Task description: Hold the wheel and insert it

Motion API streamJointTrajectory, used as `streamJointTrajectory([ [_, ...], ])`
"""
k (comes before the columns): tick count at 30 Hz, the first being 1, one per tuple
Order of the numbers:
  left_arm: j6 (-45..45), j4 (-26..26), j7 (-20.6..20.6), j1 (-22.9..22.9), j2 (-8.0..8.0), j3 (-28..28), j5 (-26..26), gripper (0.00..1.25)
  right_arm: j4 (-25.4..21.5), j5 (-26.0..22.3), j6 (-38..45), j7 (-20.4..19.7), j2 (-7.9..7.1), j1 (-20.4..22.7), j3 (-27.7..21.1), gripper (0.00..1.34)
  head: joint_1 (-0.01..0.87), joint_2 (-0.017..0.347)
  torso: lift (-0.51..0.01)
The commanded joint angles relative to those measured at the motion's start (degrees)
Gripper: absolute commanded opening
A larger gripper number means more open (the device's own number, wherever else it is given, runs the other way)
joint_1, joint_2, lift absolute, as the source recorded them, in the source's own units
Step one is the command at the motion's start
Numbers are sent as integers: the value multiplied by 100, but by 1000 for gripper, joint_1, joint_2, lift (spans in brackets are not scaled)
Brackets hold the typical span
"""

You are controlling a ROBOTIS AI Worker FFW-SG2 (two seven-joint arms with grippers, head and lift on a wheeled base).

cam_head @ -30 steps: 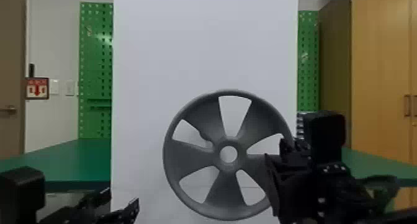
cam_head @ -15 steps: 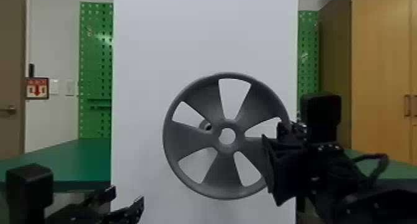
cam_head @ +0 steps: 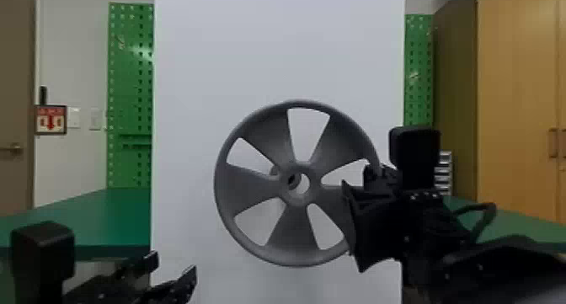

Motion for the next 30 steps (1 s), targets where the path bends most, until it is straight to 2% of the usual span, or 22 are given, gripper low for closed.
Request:
streamJointTrajectory([
  [1,0,0,0,-12,0,-18,-17,739,127,-63,-28,-73,14,-58,71,71,0,0,-499],
  [12,0,9,9,-29,9,-53,-17,739,276,-81,-116,-257,85,-120,212,71,0,0,-499],
  [30,0,9,9,6,9,-36,-8,739,276,-72,-134,-292,85,-120,185,71,0,0,-499],
])
